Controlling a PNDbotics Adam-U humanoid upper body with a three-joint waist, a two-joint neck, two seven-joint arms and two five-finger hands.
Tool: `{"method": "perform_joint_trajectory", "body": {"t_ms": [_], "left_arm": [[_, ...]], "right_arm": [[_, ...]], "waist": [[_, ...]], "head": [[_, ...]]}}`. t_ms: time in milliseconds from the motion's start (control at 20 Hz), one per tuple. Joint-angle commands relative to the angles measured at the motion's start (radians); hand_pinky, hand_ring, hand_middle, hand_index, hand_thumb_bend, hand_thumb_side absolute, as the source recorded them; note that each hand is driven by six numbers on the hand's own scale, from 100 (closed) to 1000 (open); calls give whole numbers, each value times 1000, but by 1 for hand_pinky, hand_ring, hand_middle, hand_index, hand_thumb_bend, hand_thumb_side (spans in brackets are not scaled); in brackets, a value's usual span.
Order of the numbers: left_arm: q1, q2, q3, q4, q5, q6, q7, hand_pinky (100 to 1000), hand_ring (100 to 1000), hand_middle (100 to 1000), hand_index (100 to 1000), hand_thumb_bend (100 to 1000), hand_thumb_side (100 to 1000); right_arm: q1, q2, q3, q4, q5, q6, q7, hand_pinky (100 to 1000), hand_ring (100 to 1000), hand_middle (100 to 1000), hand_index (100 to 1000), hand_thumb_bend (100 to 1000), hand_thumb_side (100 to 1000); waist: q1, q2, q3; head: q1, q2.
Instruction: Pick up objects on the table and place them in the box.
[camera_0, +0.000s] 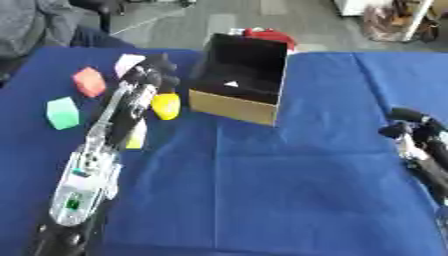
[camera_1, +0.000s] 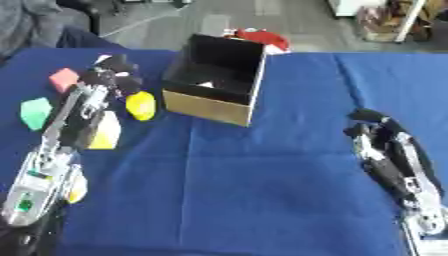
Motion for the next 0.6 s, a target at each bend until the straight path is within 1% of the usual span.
{"method": "perform_joint_trajectory", "body": {"t_ms": [50,100,150,600], "left_arm": [[-12,5,1,-17,0,1,2,780,758,767,910,100,697],[-11,5,1,-17,0,1,2,780,758,767,910,100,697],[-11,5,1,-17,0,1,2,780,758,767,910,100,698],[-11,6,3,-16,-3,1,3,780,755,760,908,100,694]], "right_arm": [[-10,-9,-2,-22,0,-1,0,760,668,736,802,100,437],[-9,-9,-2,-21,0,-1,0,760,668,736,802,100,426],[-9,-10,-2,-21,0,-1,0,760,668,736,802,100,437],[-8,-8,-3,-21,0,-1,-1,760,668,736,802,100,437]], "waist": [[0,2,0],[0,2,0],[0,2,1],[-1,2,2]], "head": [[33,4],[41,4],[45,4],[45,4]]}}
